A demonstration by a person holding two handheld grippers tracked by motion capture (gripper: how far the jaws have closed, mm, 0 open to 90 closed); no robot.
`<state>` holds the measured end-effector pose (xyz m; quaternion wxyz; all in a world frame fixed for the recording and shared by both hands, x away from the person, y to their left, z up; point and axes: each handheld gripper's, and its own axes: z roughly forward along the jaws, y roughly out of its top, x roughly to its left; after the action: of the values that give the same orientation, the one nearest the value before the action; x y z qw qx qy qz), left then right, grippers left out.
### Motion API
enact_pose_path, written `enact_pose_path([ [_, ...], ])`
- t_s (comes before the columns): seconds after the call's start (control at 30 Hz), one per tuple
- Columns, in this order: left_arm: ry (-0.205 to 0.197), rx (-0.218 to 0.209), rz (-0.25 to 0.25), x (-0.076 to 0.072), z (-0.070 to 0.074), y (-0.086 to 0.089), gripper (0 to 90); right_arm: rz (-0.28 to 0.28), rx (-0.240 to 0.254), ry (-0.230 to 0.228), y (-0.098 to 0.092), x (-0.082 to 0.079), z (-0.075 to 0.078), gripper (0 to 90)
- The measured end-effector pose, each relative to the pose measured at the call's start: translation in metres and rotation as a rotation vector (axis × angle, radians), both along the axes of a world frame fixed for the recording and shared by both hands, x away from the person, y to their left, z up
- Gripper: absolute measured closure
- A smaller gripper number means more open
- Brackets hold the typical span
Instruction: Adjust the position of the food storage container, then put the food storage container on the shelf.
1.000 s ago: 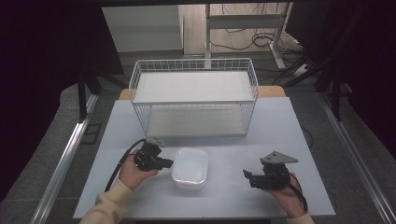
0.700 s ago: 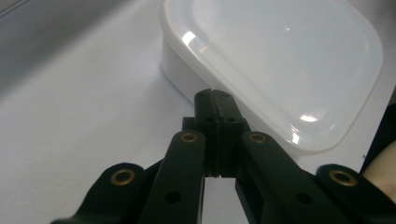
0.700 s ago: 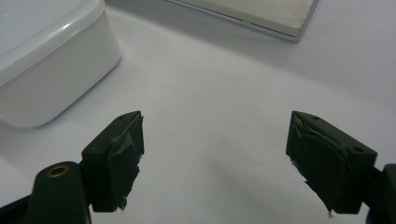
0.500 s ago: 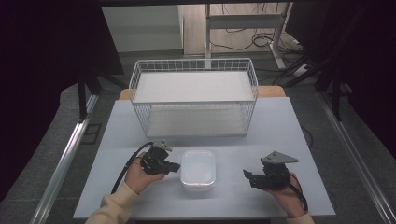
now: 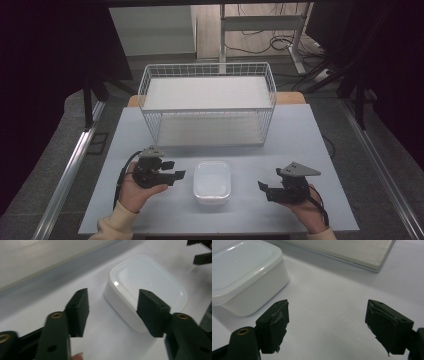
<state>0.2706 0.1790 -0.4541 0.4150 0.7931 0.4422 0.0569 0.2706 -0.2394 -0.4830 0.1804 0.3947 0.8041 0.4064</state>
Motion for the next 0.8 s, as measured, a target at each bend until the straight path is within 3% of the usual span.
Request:
enact_pose_path([
  [0.17, 0.025, -0.041, 0.021, -0.002, -0.003, 0.008, 34.9, -0.009, 0.004, -0.003, -0.001, 0.001, 0.000, 20.4],
  [0.43, 0.056, -0.085, 0.039, -0.001, -0.006, 0.012, 31.9, -0.011, 0.060, 0.065, 0.002, 0.004, 0.004, 21.2],
  [0.53, 0.066, -0.089, 0.032, 0.000, -0.008, 0.010, 31.5, -0.020, 0.109, 0.106, 0.003, 0.005, 0.007, 21.8],
  [0.7, 0.074, -0.110, 0.034, 0.003, -0.008, 0.010, 31.4, -0.017, 0.130, 0.112, 0.012, 0.008, 0.016, 22.6],
  [0.8, 0.099, -0.132, 0.048, 0.008, -0.009, 0.008, 31.5, -0.015, 0.137, 0.116, 0.017, 0.011, 0.021, 23.1],
])
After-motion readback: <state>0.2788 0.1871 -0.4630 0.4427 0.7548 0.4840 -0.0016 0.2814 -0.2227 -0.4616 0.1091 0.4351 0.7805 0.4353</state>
